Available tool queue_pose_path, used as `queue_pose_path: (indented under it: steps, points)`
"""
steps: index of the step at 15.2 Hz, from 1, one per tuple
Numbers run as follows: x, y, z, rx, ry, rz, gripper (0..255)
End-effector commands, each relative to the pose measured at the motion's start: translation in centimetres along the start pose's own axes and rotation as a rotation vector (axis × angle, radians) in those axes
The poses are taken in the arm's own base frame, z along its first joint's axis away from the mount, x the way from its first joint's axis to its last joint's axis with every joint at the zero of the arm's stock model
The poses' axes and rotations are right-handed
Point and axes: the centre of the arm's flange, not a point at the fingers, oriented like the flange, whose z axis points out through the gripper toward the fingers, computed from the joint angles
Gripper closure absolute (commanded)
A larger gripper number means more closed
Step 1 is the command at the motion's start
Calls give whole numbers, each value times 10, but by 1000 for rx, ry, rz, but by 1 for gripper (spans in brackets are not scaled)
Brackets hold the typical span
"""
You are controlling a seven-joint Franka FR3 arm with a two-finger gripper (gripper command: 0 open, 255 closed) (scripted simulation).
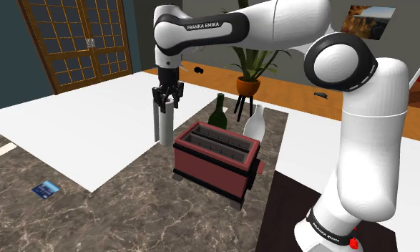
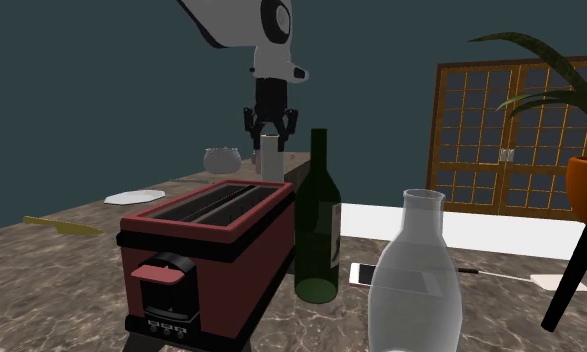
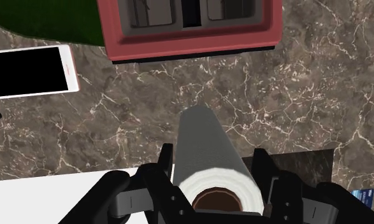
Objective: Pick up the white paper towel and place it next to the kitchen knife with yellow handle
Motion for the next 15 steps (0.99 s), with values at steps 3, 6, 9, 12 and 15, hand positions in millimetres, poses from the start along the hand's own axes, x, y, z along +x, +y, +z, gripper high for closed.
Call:
queue_pose_path:
  steps: [3,6,9,12,15]
  points:
    - [-1,-2,-20,0,0,0,255]
    - [-14,-39,-18,0,0,0,255]
    - [-26,-77,-16,0,0,0,255]
    - [-39,-114,-13,0,0,0,255]
    - [-51,-152,-11,0,0,0,255]
